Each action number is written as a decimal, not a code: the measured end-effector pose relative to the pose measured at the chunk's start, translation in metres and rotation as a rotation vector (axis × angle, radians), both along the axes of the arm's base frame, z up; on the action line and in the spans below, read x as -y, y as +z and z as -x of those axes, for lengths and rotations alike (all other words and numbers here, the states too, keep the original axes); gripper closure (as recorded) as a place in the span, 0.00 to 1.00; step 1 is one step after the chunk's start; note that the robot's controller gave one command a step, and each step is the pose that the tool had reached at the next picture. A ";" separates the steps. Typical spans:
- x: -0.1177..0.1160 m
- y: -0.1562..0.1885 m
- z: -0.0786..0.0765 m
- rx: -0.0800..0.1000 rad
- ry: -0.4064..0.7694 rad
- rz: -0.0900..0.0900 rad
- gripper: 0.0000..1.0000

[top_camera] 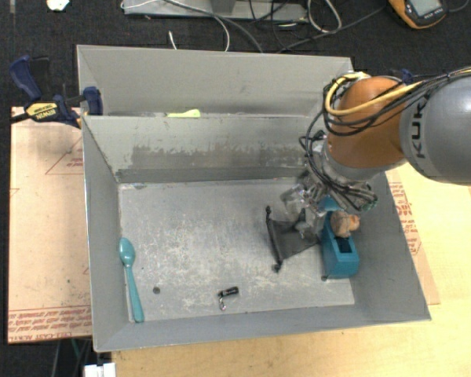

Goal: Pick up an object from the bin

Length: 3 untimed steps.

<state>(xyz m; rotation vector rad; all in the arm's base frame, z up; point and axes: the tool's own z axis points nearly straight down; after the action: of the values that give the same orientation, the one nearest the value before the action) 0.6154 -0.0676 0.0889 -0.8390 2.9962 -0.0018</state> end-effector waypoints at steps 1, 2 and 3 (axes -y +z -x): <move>-0.001 0.003 -0.001 0.002 0.016 0.000 1.00; 0.014 -0.007 -0.010 0.009 0.296 0.007 1.00; 0.010 0.055 -0.011 0.002 0.400 0.009 1.00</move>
Offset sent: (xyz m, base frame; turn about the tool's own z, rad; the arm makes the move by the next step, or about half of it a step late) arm 0.0155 -0.0333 -0.0189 -0.5576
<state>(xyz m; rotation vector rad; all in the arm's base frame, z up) 0.6268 -0.0776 0.1438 -1.4183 2.7698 -0.0062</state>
